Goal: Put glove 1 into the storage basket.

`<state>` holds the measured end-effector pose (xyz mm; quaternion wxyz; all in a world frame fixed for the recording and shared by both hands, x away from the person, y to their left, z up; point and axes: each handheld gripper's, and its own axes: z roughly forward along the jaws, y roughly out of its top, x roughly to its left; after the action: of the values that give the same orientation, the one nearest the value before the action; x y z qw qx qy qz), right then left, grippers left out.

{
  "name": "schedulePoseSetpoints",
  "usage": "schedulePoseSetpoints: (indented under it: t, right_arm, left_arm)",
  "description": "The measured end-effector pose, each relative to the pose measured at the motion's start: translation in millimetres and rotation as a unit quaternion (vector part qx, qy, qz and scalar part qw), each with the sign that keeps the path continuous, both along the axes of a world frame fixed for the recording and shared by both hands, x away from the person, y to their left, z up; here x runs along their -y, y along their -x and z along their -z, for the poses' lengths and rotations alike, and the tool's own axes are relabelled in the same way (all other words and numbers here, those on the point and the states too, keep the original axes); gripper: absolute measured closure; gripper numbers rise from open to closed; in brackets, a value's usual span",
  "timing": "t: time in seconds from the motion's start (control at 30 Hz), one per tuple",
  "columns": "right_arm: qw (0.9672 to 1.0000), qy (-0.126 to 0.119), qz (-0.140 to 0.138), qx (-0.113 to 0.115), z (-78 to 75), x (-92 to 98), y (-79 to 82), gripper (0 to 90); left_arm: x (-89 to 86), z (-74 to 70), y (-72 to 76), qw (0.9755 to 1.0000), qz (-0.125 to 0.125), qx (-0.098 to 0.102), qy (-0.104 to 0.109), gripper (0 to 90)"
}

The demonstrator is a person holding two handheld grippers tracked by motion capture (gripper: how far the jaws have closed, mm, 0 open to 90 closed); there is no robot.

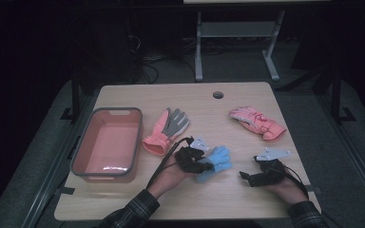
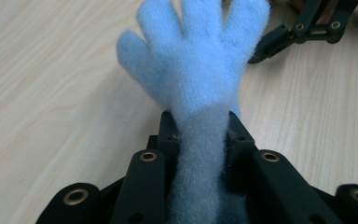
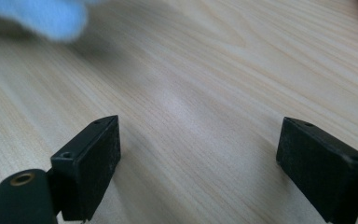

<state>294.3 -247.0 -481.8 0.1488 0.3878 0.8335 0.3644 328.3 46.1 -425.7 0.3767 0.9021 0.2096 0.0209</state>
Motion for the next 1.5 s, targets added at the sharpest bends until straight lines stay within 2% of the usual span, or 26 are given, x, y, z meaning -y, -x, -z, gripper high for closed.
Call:
schedulePoseSetpoints:
  t: [0.27,0.43,0.57,0.63,0.8,1.03,1.17,1.5]
  right_arm:
    - [1.0000,0.000,-0.001,0.000,0.0,0.1,0.0,13.0]
    - [1.0000,0.000,0.000,0.000,0.0,0.0,0.0,13.0]
    - [1.0000,0.001,-0.003,-0.001,0.2,-0.5,-0.3,10.7]
    - [1.0000,0.002,-0.003,-0.003,0.4,-1.1,-0.5,8.6]
    - [0.9999,0.007,-0.003,-0.009,0.9,-2.3,-0.9,3.1]
    - [0.9999,0.007,-0.002,-0.010,0.9,-2.4,-0.9,2.9]
    - [0.9999,0.007,-0.002,-0.010,0.9,-2.4,-0.9,2.9]
    - [0.9999,0.006,-0.001,-0.009,1.1,-2.5,-0.9,2.9]
  left_arm:
    - [-22.3,-15.7,-8.5,0.9997,-0.019,-0.004,0.012,73.2]
    - [-37.7,-27.3,-14.3,0.9997,-0.024,0.003,0.006,73.2]
    - [-46.6,-33.7,-16.2,0.9994,-0.034,0.003,0.009,73.1]
    - [-57.6,-39.7,-19.5,0.9985,-0.053,0.002,0.013,73.2]
    - [-76.3,-48.1,-25.0,0.9972,-0.073,0.001,0.016,73.2]
    - [-98.9,-57.8,-29.6,0.9947,-0.101,0.005,0.021,73.1]
    - [-115.8,-64.2,-32.0,0.9927,-0.119,0.013,0.013,73.1]
    - [-141.4,-68.0,-36.7,0.9875,-0.156,0.013,0.015,73.1]
